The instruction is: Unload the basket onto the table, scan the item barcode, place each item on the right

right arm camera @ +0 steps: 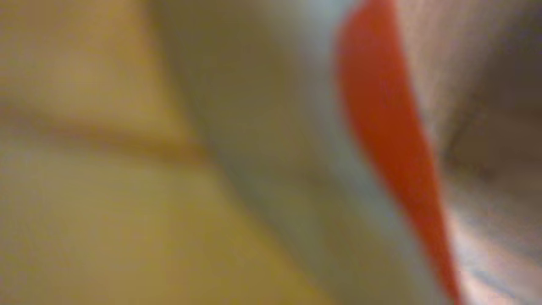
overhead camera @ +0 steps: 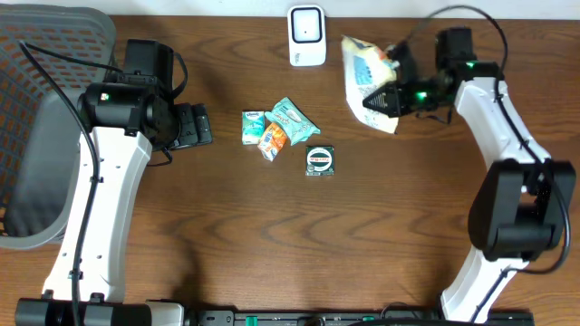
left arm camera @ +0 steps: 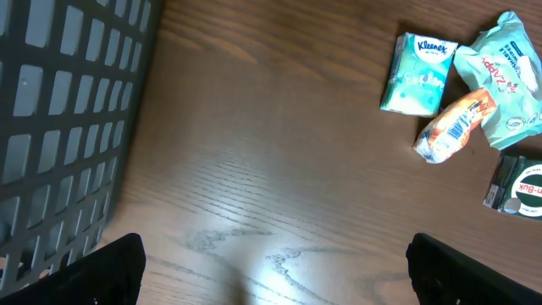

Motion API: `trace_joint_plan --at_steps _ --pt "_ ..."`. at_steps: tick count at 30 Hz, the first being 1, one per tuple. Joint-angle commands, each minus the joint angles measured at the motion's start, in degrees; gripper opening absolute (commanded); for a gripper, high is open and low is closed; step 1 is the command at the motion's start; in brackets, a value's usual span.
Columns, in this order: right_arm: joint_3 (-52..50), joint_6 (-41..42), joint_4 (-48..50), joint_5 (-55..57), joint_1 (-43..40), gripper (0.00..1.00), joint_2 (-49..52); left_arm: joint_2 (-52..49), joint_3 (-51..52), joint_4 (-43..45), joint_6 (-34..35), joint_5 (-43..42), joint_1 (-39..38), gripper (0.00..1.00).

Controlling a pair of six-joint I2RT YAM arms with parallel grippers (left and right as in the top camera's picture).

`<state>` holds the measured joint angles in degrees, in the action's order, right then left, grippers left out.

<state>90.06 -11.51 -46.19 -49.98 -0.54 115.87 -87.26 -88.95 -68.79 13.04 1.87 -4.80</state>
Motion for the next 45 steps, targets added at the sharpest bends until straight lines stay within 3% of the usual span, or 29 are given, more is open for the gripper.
trace_joint_plan --at_steps 1,6,10,15,20,22,27,31,33,35,42,45 --pt "-2.2 5.5 0.1 -17.1 -3.4 0.01 3.8 -0.1 0.1 -0.2 -0.8 0.6 0.3 0.98" --pt "-3.8 10.9 0.1 -17.3 -6.1 0.09 7.6 -0.1 0.1 -0.2 -0.8 0.6 0.3 0.98" --pt "-3.9 16.3 -0.3 -7.8 -8.0 0.14 8.3 -0.1 0.1 -0.2 -0.8 0.6 0.3 0.98" --pt "-1.9 18.9 -1.3 -0.7 -11.1 0.34 8.2 -0.1 0.1 -0.2 -0.8 0.6 0.3 0.98" --pt "5.7 18.9 -8.5 4.6 -13.7 0.36 8.2 -0.1 0.1 -0.2 -0.8 0.6 0.3 0.98" --pt "10.9 18.8 -13.6 11.8 -13.7 0.37 8.2 -0.1 0.1 -0.2 -0.8 0.6 0.3 0.98" --pt "17.4 14.3 -20.3 16.6 -12.3 0.39 8.2 -0.1 0.1 -0.2 -0.8 0.6 0.3 0.98" --pt "18.5 12.4 -21.3 16.7 -9.6 0.31 8.2 -0.1 0.1 -0.2 -0.8 0.6 0.3 0.98" --pt "18.5 11.6 -21.3 18.6 -7.4 0.12 8.2 -0.1 0.1 -0.2 -0.8 0.6 0.3 0.98" --pt "18.5 11.6 -21.0 21.6 -5.7 0.01 8.2 -0.1 0.1 -0.2 -0.8 0.6 0.3 0.98" --pt "18.5 12.4 -20.4 38.1 1.2 0.01 8.2 -0.1 0.1 -0.2 -0.8 0.6 0.3 0.98" --pt "19.7 12.3 -19.7 39.8 4.2 0.01 8.2 -0.1 0.1 -0.2 -0.8 0.6 0.3 0.98"
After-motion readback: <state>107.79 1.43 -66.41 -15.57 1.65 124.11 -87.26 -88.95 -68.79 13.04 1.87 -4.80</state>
